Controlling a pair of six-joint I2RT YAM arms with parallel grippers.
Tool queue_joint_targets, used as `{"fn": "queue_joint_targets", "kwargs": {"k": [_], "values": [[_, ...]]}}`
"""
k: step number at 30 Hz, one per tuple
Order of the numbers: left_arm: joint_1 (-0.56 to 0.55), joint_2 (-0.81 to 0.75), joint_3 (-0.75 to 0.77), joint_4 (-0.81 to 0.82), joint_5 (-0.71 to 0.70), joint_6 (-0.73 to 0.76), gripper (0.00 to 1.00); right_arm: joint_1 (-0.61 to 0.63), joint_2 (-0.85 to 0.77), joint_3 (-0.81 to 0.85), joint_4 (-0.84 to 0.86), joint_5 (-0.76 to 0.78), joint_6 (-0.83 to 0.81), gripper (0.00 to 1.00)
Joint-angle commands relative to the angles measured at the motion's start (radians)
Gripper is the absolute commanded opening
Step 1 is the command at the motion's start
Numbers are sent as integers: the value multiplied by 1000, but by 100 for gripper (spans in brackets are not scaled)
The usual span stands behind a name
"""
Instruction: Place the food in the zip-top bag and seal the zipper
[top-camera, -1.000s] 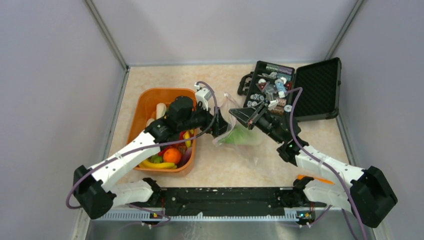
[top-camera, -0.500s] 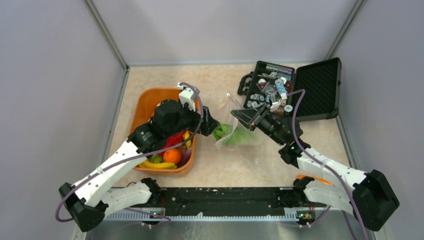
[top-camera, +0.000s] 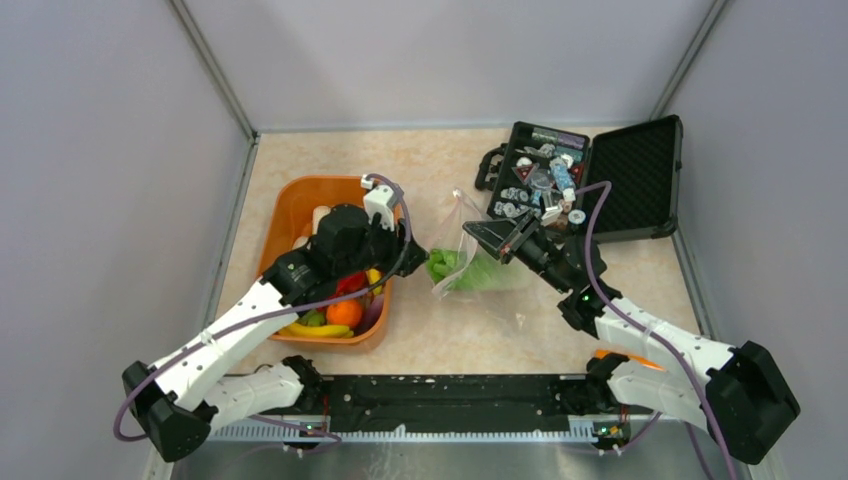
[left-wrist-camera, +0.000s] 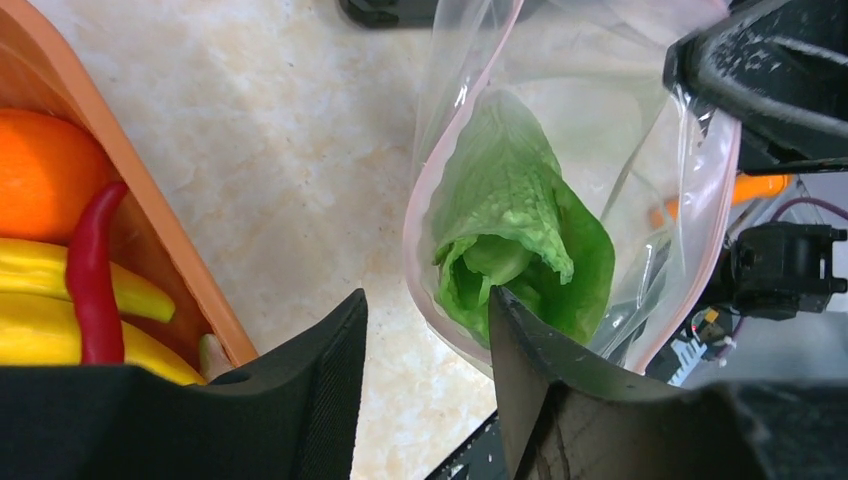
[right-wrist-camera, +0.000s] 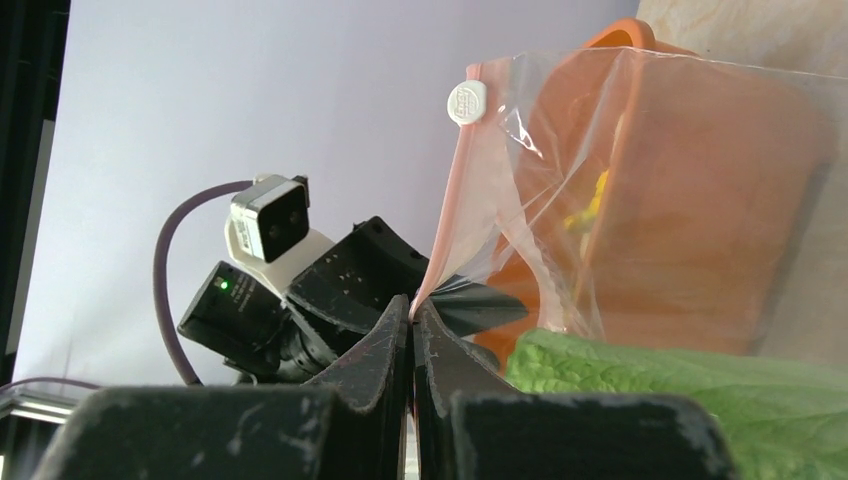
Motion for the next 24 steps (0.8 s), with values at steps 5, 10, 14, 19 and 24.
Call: {"fn": "queue_joint_targets", "kwargs": {"k": [5,10,14,19,24], "values": [[2,58,-11,19,103,-5,41,-12,-24,13,43,11,-12,0],[7,73,-14,26,112,-10,24,-12,-28,13,39,12,-14,0],[10,54,-13,49,125,-12,13,-12,-30,15,19,18,-32,0],[14,31,17,70,117,8,0,-12,-37,6,-24,17,-76,0],[18,40,76,76,136,29,0,-12,-63,48,-84,-19,-214,0]]}}
